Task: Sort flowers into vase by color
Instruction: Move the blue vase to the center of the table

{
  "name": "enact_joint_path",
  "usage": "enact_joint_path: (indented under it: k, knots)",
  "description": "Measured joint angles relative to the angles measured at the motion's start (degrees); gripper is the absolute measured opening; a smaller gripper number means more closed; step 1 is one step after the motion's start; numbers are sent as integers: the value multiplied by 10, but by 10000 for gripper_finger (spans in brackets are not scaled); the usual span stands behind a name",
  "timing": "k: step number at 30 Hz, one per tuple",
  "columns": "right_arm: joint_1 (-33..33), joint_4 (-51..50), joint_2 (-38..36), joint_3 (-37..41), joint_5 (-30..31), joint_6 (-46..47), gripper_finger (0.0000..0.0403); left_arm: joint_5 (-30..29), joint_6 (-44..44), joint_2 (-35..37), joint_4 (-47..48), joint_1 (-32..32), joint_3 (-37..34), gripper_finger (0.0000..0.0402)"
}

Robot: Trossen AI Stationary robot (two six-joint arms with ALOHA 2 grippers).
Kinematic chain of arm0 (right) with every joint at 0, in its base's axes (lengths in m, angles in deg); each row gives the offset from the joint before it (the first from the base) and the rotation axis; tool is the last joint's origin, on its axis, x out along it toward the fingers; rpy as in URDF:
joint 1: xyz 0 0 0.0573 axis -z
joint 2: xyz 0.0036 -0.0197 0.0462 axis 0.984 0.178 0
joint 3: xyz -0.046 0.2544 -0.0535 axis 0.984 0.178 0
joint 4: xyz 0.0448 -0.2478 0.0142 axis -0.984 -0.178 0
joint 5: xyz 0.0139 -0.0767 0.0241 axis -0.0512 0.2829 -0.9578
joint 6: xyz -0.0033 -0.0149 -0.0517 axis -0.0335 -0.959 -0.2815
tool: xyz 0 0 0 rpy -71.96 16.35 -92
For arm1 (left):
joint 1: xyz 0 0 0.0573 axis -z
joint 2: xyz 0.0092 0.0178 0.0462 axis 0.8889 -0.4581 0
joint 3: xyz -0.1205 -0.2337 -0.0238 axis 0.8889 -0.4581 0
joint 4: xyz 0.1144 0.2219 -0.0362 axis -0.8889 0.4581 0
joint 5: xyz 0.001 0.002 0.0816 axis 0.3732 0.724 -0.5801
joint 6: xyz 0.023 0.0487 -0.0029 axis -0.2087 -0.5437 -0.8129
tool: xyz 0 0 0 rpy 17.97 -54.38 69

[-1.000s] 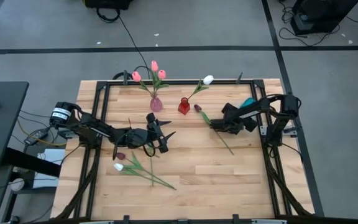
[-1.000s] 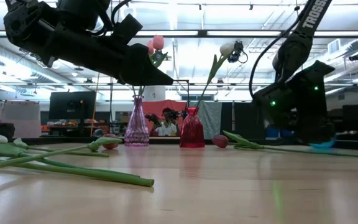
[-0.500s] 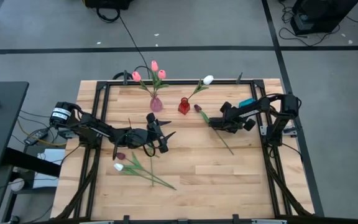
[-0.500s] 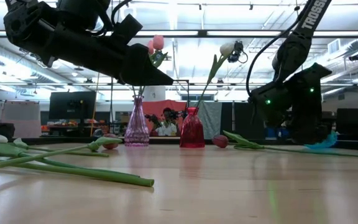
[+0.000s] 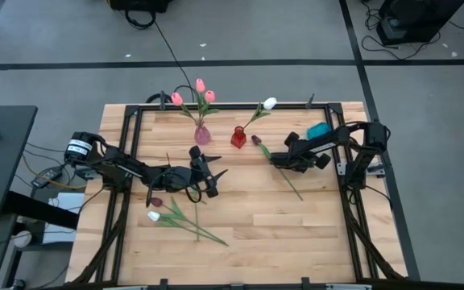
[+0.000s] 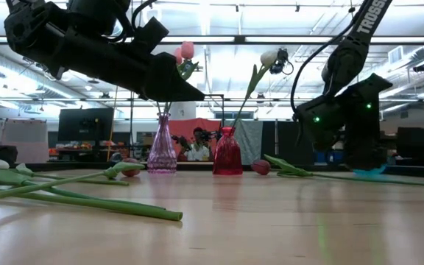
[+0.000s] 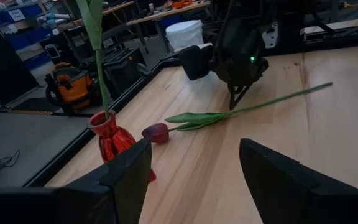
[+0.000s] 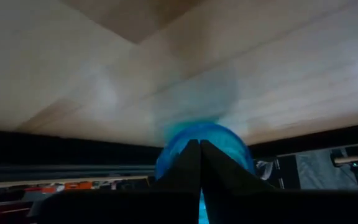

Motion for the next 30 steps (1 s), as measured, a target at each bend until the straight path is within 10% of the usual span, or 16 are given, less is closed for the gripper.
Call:
enact_joint_path:
  k: [19,30]
  knots:
    - [-41,-168,-16,-245,-133,164,8,-11,2,0,-1,19,0,249]
    - [144,-108,-44,-255,-250,208,158,-11,3,0,0,22,0,249]
